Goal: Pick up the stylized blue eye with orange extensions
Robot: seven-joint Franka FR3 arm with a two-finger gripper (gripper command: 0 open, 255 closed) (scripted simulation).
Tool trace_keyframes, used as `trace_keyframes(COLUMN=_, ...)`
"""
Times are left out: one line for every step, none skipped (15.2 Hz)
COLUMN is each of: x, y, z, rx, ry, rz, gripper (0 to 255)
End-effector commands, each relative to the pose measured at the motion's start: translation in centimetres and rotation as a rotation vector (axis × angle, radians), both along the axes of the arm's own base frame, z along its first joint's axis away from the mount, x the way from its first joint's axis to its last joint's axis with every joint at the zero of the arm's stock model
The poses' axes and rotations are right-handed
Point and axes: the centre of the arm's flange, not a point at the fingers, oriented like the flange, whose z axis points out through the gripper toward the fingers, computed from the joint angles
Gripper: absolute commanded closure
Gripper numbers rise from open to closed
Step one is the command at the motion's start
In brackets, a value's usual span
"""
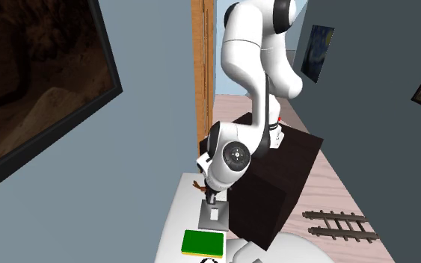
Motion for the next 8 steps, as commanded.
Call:
trace_keyframes(x=0.0, y=0.0, z=1.1, rx=0.0, ry=0.0, rz=0.0, gripper=255)
trace_keyframes(x=0.0, y=0.0, z=1.6, rx=0.0, ry=0.0, rz=0.0, gripper=255)
trace_keyframes(x=0.0, y=0.0, z=2.2, rx=0.0, ry=0.0, rz=0.0, gripper=255)
trace_keyframes(x=0.0, y=0.0, z=2.7, rx=0.0, ry=0.0, rz=0.0, gripper=255)
trace_keyframes(x=0.0, y=0.0, z=3.2, rx=0.0, ry=0.0, rz=0.0, gripper=255)
trace_keyframes(x=0.0, y=0.0, z=3.7, rx=0.0, ry=0.0, rz=0.0, gripper=255)
trace_keyframes(x=0.0, y=0.1, z=3.8, rx=0.0, ry=0.0, rz=0.0, gripper=255)
trace_keyframes(x=0.0, y=0.1, z=3.8, rx=0.0, ry=0.0, rz=0.0, gripper=255)
